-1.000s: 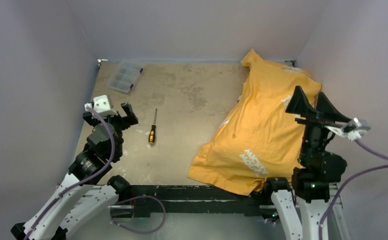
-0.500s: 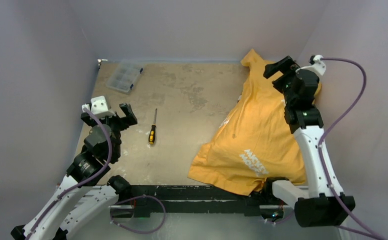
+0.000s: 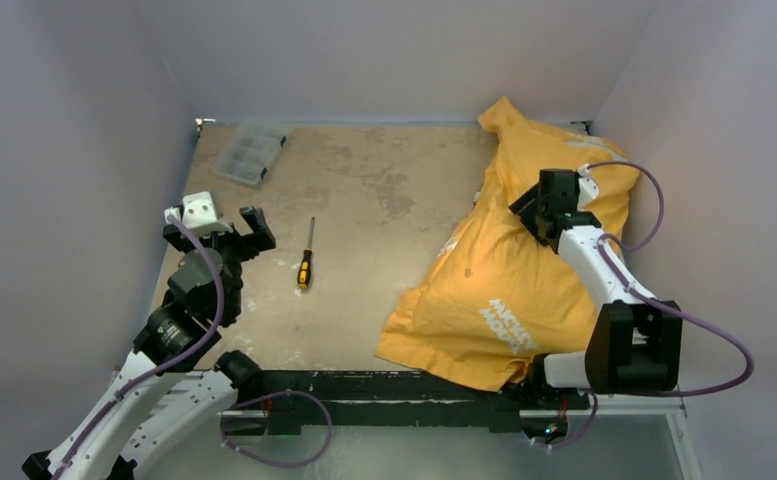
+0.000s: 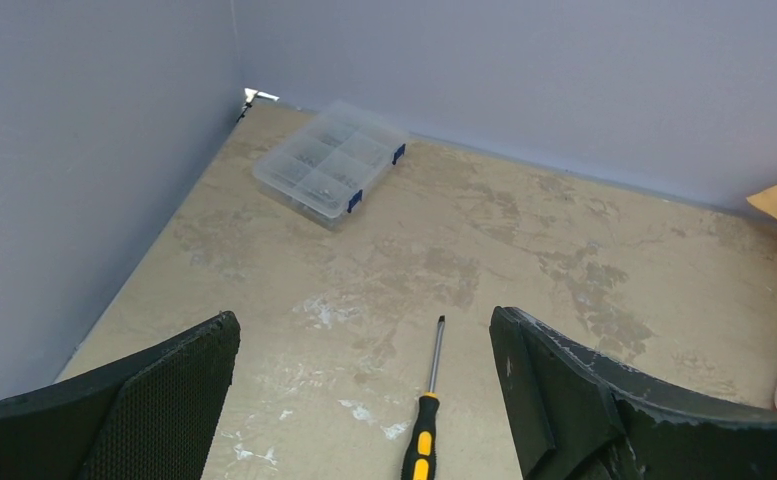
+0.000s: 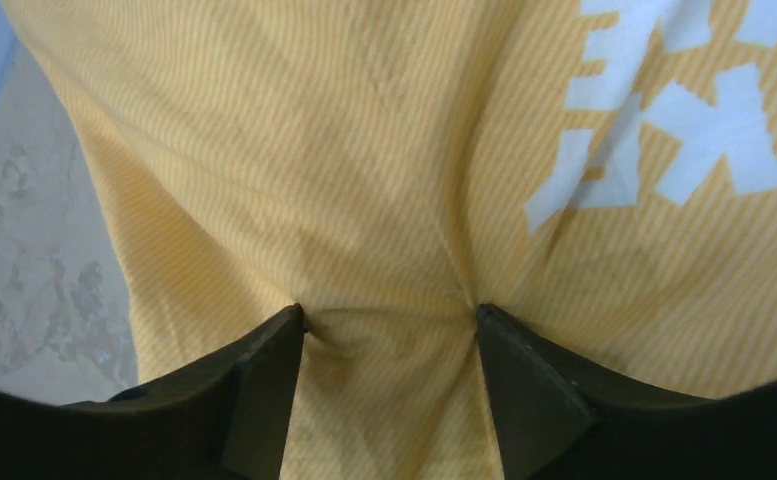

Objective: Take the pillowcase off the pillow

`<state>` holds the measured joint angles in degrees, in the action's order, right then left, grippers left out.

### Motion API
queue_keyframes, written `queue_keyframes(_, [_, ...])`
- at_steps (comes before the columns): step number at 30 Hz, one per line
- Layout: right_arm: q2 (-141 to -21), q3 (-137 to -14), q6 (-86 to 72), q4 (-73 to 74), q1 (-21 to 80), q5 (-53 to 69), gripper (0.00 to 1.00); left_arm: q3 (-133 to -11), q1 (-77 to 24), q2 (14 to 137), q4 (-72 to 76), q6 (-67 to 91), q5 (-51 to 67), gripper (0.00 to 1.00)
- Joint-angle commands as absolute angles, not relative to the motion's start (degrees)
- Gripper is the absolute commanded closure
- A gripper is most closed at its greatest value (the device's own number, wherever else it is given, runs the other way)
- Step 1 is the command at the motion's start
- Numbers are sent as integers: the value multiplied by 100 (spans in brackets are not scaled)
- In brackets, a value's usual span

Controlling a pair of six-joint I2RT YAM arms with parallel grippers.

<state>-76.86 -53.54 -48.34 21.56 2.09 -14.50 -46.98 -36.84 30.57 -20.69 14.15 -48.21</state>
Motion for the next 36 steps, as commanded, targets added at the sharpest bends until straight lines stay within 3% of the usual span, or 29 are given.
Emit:
queue_keyframes(1, [-7945, -5160, -4974, 1925, 442, -1262, 46, -4693, -3640, 3019, -1996, 1450, -4738, 4])
queue_keyframes(3, [-8072, -5156, -5003, 1770, 680, -1164, 69, -4693, -3635, 3015, -1997, 1451, -4729, 4])
queue_keyframes(5, [-8306, -5254, -5100, 1756, 971, -1212, 99, -4694, -3628, 3010, -1996, 1450, -4722, 4])
queue_keyframes(11, [-8881, -5982, -5261, 1567, 2072, -1159, 100, -4682, -3616, 3036, -1986, 1462, -4656, 4])
queue_keyframes(17, [-9544, -8013, -5136, 1763, 3417, -1228, 100, -4672, -3609, 3150, -1978, 1445, -4615, 4])
queue_keyframes(21, [-9752, -9021, -4929, 2031, 3728, -1509, 100, -4764, -3605, 3429, -2029, 1465, -4202, 4])
queue_keyframes(28, [-8991, -8431, -5020, 2253, 3728, -1873, 100, -5301, -3609, 4338, -2574, 2262, -2950, 4])
queue_keyframes(29, [-8849, -8265, -5041, 2238, 3726, -1967, 88, -5331, -3610, 4473, -2556, 2405, -2786, 4])
queue_keyframes(33, [-8503, -7943, -5084, 2315, 3721, -2185, 23, -5378, -3612, 4926, -2251, 2878, -2361, 2])
queue_keyframes(35, [-8451, -7925, -5244, 2488, 3711, -2343, 3, -5468, -3608, 5265, -1975, 3064, -2128, 2])
queue_keyframes(36, [-8409, -7911, -5319, 2581, 3705, -2359, 2, -5507, -3608, 5460, -1825, 3105, -2031, 1])
